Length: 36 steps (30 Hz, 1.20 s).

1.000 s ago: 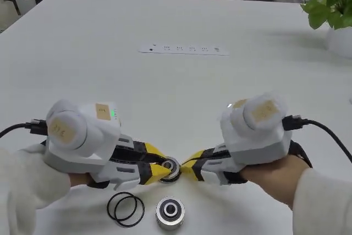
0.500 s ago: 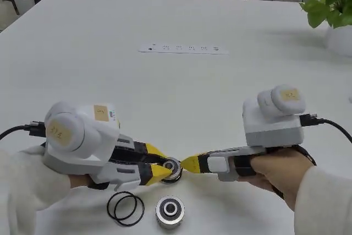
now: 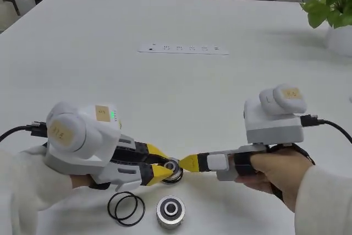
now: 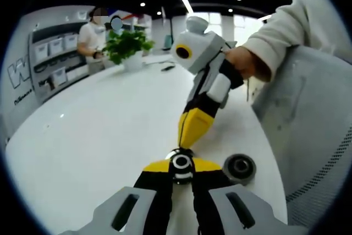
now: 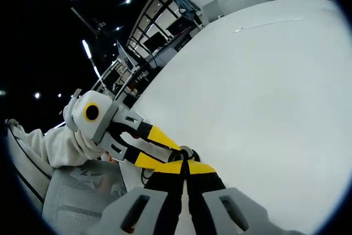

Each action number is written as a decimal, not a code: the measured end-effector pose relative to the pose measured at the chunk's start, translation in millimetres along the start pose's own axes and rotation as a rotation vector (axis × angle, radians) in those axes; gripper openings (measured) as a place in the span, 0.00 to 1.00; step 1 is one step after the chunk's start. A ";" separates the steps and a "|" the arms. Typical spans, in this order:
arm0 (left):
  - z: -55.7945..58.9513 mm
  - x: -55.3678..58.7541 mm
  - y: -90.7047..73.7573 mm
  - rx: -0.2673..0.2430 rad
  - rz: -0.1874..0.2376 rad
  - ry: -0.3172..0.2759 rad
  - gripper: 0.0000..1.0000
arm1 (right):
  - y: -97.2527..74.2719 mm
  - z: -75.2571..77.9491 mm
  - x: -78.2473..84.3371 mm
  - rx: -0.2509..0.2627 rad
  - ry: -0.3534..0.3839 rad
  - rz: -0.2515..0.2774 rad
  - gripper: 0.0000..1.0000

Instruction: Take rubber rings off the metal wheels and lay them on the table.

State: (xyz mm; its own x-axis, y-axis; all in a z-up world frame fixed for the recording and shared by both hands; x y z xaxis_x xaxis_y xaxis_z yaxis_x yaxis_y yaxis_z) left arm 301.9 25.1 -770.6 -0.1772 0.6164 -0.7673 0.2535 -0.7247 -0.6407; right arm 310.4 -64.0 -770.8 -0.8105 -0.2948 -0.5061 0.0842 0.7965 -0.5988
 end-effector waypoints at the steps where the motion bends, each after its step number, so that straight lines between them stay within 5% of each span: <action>1: 0.0 0.0 0.0 0.000 0.000 0.000 0.13 | 0.1 -0.4 0.0 -0.001 -0.001 0.000 0.00; 31: 0.1 -0.4 0.4 0.003 0.004 -0.003 0.13 | 0.9 -7.1 -3.0 -0.039 -0.019 0.009 0.00; 35: 0.2 -0.6 0.6 0.002 0.004 -0.003 0.13 | -0.1 -18.3 -9.3 -0.114 -0.014 0.050 0.00; 36: 0.2 -0.6 0.8 0.001 0.005 -0.003 0.13 | -0.9 -15.9 -10.1 -0.080 -0.025 0.036 0.00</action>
State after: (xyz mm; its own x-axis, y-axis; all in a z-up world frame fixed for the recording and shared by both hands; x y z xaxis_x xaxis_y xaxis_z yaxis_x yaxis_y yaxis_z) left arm 302.0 24.1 -770.7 -0.1786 0.6119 -0.7705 0.2535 -0.7281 -0.6369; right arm 309.3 -53.4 -755.3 -0.7930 -0.2777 -0.5423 0.0657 0.8459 -0.5293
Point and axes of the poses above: the centre of the closed fingertips' face, and the gripper's own axes: y roughly forward along the fingers, z roughly to its right, x roughly out of its underside, the point moved 5 cm from there along -y, roughly backward along the fingers, and after that the axes turned 11 degrees about -z, right-handed, at the moved point
